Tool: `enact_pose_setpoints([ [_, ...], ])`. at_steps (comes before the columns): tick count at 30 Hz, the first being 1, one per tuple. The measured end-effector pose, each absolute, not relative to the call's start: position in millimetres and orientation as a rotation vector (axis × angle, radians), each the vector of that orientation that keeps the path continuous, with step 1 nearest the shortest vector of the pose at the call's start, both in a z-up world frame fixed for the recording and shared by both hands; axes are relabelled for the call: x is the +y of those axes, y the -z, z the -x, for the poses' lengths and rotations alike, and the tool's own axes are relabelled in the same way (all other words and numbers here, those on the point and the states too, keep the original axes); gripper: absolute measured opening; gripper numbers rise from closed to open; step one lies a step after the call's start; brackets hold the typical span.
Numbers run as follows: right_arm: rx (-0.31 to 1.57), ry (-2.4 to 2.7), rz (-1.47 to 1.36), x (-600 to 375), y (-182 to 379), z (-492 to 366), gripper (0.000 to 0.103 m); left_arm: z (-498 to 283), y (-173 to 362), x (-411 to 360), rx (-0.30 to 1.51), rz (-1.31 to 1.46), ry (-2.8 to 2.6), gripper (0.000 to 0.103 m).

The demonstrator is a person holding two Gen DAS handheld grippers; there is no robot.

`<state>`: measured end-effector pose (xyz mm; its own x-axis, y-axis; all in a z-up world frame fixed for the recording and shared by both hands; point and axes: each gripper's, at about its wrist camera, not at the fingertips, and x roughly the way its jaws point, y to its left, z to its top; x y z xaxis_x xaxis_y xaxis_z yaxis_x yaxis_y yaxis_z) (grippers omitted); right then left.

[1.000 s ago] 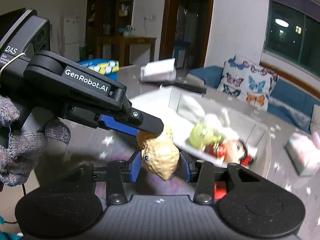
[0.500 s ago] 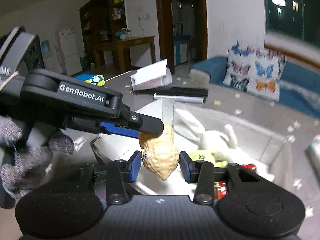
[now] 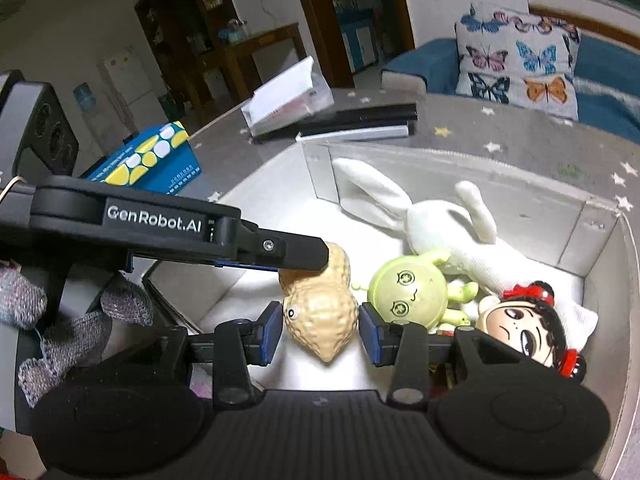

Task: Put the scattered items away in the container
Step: 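Lift the peanut toy with both grippers and carry it over the box, then lower the peanut toy into the box beside the alien and open both grippers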

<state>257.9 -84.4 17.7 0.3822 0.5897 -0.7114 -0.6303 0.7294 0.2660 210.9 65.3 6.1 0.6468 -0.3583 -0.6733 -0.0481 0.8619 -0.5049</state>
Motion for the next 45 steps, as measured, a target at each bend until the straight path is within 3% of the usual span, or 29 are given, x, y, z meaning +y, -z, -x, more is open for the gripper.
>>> enact_pose_setpoints([
  [20,0.982,-0.693,0.197,-49.1,-15.9,-272.8,0.041,-223.2,-1.7,54.2,0.897,0.427,0.158,0.038],
  [45,0.950,-0.719,0.164,-56.5,-20.8,-263.8,0.044,-216.6,-5.1,61.9,0.877,0.474,0.187,0.038],
])
